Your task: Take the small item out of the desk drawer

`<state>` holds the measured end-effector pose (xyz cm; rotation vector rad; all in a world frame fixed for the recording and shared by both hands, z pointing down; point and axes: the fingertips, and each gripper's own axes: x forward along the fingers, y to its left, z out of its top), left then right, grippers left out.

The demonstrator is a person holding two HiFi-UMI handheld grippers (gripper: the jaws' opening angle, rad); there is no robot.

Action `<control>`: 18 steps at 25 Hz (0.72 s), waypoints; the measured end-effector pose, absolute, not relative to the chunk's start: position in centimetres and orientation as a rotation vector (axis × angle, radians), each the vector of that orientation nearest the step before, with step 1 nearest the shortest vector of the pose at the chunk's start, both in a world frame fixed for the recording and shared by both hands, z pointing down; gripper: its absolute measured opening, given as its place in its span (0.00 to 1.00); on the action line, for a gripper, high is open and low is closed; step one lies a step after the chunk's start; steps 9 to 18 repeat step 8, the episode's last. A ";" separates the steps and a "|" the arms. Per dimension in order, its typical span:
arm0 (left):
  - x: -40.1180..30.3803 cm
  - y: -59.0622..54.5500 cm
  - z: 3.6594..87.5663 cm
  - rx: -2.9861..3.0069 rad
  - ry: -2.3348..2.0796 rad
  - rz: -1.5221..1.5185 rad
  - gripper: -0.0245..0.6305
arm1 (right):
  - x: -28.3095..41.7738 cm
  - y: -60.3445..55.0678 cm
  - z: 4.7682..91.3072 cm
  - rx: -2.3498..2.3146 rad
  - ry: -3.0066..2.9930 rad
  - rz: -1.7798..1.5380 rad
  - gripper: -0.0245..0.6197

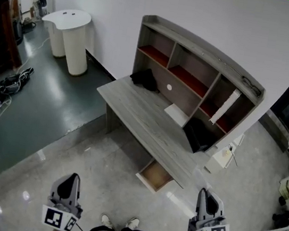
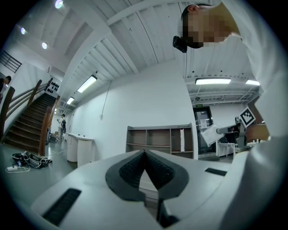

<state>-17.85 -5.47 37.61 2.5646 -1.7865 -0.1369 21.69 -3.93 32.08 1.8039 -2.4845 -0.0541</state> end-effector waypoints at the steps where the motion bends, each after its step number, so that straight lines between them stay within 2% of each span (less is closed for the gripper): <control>1: -17.9 -5.5 37.7 2.564 -1.782 -0.138 0.06 | 21.6 -3.9 32.1 1.802 -2.481 -0.057 0.08; 18: -17.6 -5.6 38.1 2.567 -1.762 -0.147 0.06 | 21.4 -3.6 32.2 1.798 -2.459 -0.072 0.08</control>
